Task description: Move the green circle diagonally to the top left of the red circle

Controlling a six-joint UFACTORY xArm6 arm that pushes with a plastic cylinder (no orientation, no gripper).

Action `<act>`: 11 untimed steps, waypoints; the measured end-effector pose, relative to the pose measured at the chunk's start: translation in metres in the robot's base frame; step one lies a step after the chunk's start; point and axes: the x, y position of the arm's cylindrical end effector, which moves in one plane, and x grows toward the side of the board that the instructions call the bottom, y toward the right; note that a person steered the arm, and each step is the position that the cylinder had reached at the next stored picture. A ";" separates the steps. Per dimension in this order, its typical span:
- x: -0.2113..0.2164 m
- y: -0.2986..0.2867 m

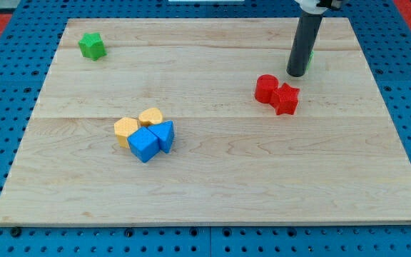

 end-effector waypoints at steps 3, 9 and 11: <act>-0.018 0.036; -0.093 0.045; -0.102 -0.077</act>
